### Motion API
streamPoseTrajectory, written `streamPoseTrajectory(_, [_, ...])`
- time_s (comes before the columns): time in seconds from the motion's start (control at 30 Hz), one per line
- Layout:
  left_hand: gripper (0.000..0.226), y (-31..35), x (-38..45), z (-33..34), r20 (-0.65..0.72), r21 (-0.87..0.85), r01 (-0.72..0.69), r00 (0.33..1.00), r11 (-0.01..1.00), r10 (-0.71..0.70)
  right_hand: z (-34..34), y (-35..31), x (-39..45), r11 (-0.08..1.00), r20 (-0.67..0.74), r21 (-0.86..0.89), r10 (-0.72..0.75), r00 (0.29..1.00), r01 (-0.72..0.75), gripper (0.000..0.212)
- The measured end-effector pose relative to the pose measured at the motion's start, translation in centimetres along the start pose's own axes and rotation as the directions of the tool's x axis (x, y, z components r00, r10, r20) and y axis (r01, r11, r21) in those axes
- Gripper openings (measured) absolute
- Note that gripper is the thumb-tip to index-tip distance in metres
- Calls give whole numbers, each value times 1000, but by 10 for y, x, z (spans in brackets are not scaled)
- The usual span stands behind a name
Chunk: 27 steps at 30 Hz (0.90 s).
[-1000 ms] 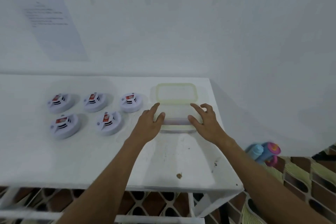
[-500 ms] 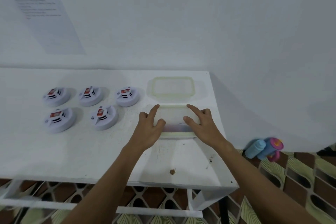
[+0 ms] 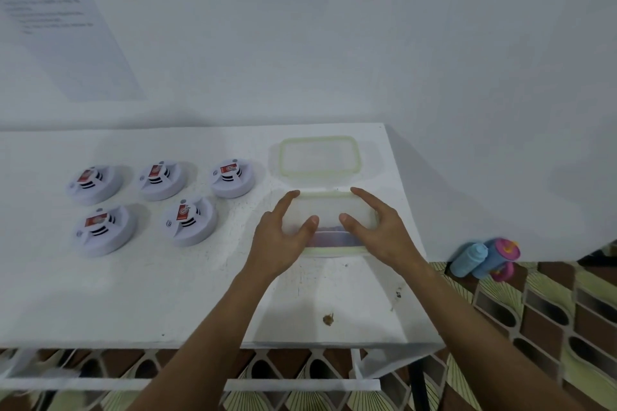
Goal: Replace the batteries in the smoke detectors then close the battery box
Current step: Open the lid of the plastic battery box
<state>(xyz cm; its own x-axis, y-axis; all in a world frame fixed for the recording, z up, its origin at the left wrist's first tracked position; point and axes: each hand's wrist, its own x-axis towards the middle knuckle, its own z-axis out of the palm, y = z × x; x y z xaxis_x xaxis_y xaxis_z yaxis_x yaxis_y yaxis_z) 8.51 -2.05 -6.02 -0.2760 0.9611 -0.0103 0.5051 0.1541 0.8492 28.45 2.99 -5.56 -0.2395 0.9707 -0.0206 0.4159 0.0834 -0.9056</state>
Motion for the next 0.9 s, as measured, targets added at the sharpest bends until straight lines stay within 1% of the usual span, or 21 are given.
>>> streamPoseTrajectory(0.07, [65, 1, 1, -1, 2, 7, -9, 1000, 1000, 9, 0, -1, -1, 1000, -26, -23, 4, 1000, -4, 60])
streamPoseTrajectory(0.17, [65, 6, 1, -4, -6, 37, -5, 1000, 999, 5, 1, -4, -3, 996, -24, -83, 15, 1000, -17, 62])
streamPoseTrajectory(0.23, [69, 10, 1, -6, -46, 72, -15, 999, 997, 18, 2, -3, -6, 995, -40, -96, 20, 999, -24, 62])
streamPoseTrajectory(0.3, [79, 15, 2, -7, -101, 108, -28, 994, 994, 39, 2, -4, -6, 981, -64, -195, -23, 998, 10, 60])
streamPoseTrajectory(0.37, [90, 18, 2, -6, -143, 107, 5, 990, 994, 10, -2, -7, -2, 944, -15, -321, -87, 996, 77, 60])
streamPoseTrajectory(0.4, [94, 19, 0, -4, -168, 106, 36, 986, 994, -17, -4, -11, 0, 933, 31, -345, -100, 995, 104, 62])
streamPoseTrajectory(0.47, [95, 20, -8, 1, -231, 154, 94, 971, 984, -56, -8, -16, 2, 936, 71, -333, -95, 993, 114, 66])
streamPoseTrajectory(0.53, [89, 19, -23, 5, -271, 224, 120, 961, 967, -56, -8, -16, -2, 945, 23, -318, -73, 997, 77, 70])
streamPoseTrajectory(0.57, [88, 17, -31, 7, -270, 242, 122, 961, 963, -54, -6, -15, -7, 949, -16, -310, -64, 998, 56, 71])
streamPoseTrajectory(0.63, [84, 15, -41, 13, -217, 241, 98, 975, 966, -45, 0, -13, -20, 956, -71, -293, -41, 997, 18, 73])
streamPoseTrajectory(0.67, [82, 15, -43, 15, -171, 223, 71, 985, 972, -33, 2, -14, -26, 956, -68, -293, -21, 997, 0, 76])
streamPoseTrajectory(0.77, [75, 19, -38, 11, -20, 133, 9, 1000, 991, -7, 3, -17, -36, 955, 20, -294, 38, 999, -31, 84])
streamPoseTrajectory(0.83, [70, 22, -32, 2, 66, 99, -35, 997, 994, 29, 1, -17, -39, 965, 57, -261, 36, 998, -20, 84])
streamPoseTrajectory(0.9, [66, 20, -28, -7, 152, 93, -81, 986, 992, 66, -2, -18, -39, 975, 136, -223, 42, 990, -11, 84])
